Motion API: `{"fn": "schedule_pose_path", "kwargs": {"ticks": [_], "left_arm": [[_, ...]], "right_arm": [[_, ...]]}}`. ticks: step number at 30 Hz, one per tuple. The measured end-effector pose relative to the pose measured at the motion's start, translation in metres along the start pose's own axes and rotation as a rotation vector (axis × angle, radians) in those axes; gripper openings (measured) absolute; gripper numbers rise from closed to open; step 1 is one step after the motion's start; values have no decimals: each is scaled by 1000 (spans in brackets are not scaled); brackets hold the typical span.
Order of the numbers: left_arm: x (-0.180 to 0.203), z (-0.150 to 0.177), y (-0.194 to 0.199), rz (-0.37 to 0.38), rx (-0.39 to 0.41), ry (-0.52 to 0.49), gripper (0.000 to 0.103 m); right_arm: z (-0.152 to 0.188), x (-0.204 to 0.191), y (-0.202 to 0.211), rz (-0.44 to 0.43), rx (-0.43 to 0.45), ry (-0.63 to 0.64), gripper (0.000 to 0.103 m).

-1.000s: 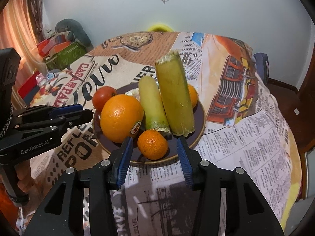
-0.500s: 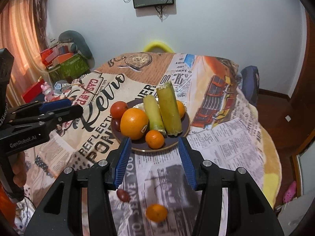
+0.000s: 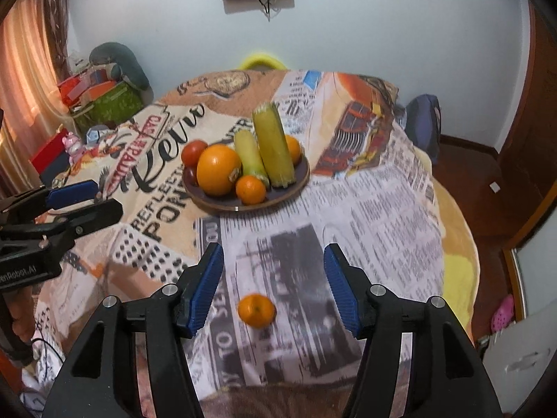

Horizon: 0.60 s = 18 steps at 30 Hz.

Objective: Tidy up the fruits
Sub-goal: 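Grasp a second dark red grape with the left tool while the right tool grasps another mandarin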

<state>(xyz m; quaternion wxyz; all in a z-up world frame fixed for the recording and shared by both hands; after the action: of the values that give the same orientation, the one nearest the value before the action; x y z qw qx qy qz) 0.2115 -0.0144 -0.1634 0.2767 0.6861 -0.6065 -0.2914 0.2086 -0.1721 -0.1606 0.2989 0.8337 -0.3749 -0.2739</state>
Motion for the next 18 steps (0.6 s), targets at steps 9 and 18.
{"fn": "schedule_pose_path", "kwargs": {"ticks": [9,18], "left_arm": [[25,28,-31,35,-85,-43,62],[45,47,-57,76,-166,-95,47]], "right_arm": [[29,-4,-29,-49,-94,-12,56],[47,7,-49,-105,-143,-64,48]]}}
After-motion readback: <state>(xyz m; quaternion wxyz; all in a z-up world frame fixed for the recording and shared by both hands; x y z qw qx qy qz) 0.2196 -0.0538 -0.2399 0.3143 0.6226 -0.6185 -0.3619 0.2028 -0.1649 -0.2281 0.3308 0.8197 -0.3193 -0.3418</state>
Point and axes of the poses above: each gripper's, at about its wrist camera, not at the fingertips, and y roughly against the way its jaws point, x to its right, z to its underside, the point moved 3 cm from there along -y, roughly the way its jaws point, and after that the axes turned 12 degrees about -z, right-handed, at the moved point
